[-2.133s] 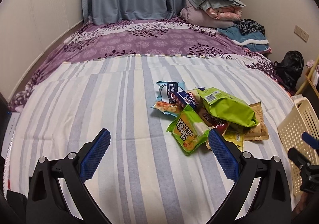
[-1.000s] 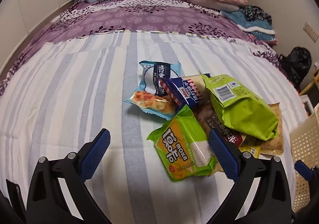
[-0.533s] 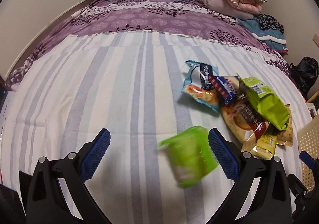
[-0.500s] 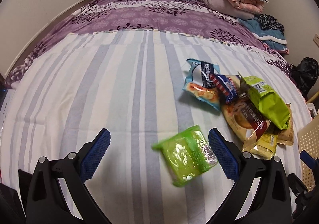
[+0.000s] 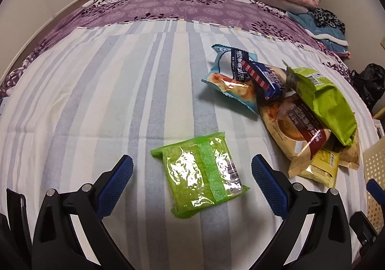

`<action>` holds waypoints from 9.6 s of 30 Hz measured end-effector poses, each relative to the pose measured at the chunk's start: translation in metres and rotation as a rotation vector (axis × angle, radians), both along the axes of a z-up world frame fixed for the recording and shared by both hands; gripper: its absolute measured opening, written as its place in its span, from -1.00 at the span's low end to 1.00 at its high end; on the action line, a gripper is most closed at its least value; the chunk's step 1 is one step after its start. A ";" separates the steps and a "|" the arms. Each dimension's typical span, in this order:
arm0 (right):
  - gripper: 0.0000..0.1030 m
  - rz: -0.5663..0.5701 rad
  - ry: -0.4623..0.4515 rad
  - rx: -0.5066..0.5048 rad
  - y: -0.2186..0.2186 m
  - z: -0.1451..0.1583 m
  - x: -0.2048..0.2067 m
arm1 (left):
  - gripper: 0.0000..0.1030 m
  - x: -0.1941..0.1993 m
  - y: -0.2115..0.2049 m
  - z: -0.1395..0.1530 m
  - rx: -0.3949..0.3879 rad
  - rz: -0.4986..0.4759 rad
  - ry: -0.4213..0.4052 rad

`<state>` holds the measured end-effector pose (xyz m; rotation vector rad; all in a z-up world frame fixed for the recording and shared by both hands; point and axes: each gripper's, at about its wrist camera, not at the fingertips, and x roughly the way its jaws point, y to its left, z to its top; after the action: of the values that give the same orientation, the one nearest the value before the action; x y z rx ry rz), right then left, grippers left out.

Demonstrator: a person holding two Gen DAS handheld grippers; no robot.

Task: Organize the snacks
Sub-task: 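Pull the green wafer pack out of the pile and grasp it with the left gripper, then grasp the large green snack bag with the right gripper while the left holds the wafer pack, then carry the wafer pack and green snack bag to the cream basket and lower them in, then open both grippers to release the packets into the basket, then move both open grippers back over the remaining snack pile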

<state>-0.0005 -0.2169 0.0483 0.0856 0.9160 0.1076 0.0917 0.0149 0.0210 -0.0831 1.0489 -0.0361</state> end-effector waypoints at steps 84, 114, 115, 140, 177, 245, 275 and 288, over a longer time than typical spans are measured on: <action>0.88 0.410 0.021 -0.053 0.058 -0.008 0.072 | 0.05 -0.005 0.018 0.003 -0.090 -0.078 -0.051; -0.34 0.400 -0.008 0.066 0.067 0.005 0.036 | 0.15 -0.021 0.006 0.007 -0.050 -0.104 -0.048; -0.34 0.394 -0.018 0.073 0.064 0.010 0.035 | 0.15 -0.022 0.006 0.010 -0.051 -0.106 -0.055; -0.34 0.019 -0.239 0.118 -0.083 0.094 -0.048 | 0.15 -0.061 -0.053 0.090 -0.064 -0.256 -0.195; -0.06 -0.502 -0.223 0.088 -0.250 0.068 -0.174 | 0.15 -0.132 -0.243 0.126 -0.107 -0.722 -0.200; 0.90 -0.612 -0.295 0.222 -0.272 0.080 -0.198 | 0.89 -0.188 -0.313 0.093 -0.031 -0.966 -0.151; 0.90 -0.444 -0.330 0.153 -0.201 0.094 -0.150 | 0.94 -0.133 -0.215 0.109 -0.074 -0.639 -0.210; 0.90 -0.244 -0.284 0.147 -0.136 0.094 -0.113 | 0.94 -0.104 -0.152 0.107 -0.094 -0.466 -0.207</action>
<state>-0.1138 -0.3529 0.1427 0.3093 0.6072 -0.0398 -0.0118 -0.1376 0.1277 0.0802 0.8411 -0.5065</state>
